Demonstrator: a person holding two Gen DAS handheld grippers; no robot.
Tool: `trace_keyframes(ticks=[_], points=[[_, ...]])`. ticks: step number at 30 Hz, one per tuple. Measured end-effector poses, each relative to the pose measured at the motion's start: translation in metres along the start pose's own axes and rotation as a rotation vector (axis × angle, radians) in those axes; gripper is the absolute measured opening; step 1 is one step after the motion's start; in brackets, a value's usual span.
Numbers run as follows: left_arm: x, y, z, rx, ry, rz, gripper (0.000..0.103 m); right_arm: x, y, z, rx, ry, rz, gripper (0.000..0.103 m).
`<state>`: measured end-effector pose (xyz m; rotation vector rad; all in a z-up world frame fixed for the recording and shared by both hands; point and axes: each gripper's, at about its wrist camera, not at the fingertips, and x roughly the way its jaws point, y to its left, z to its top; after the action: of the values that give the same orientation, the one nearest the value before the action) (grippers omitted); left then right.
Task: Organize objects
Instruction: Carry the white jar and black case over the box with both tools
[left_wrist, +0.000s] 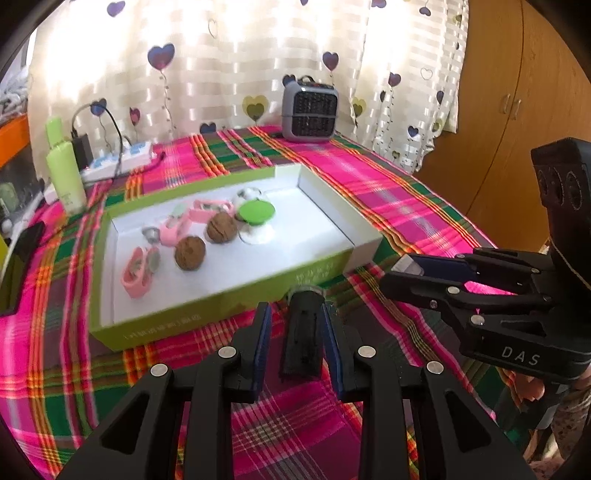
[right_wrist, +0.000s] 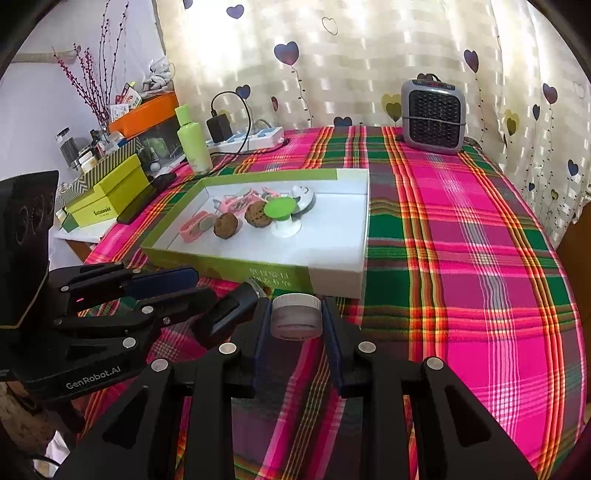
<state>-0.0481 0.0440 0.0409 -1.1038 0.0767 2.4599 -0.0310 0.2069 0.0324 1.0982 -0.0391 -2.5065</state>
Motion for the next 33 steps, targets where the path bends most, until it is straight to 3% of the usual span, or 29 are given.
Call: trace_keyframes(ticks=[3,7,11,14,17,25,33], points=[[0.009,0.002,-0.003,-0.027,0.024,-0.015,0.027,0.003,-0.002,-0.003,0.009,0.009,-0.001,0.028],[0.022,-0.003,-0.007,-0.004,0.059,0.008,0.04,0.003,-0.003,-0.004,0.01,0.012,-0.002,0.028],[0.029,-0.005,-0.01,-0.009,0.077,0.007,0.041,0.004,-0.005,-0.003,0.014,0.012,0.0,0.028],[0.03,-0.008,-0.01,-0.007,0.077,0.008,0.04,0.005,-0.005,-0.004,0.013,0.016,0.003,0.028],[0.029,-0.011,-0.01,0.018,0.078,0.041,0.026,0.005,-0.006,-0.005,0.018,0.014,0.003,0.028],[0.028,-0.009,-0.01,0.015,0.075,0.051,0.025,0.005,-0.009,-0.005,0.022,0.014,0.004,0.028],[0.013,-0.011,-0.006,-0.004,0.02,0.052,0.025,-0.001,-0.009,-0.005,0.021,-0.001,0.01,0.028]])
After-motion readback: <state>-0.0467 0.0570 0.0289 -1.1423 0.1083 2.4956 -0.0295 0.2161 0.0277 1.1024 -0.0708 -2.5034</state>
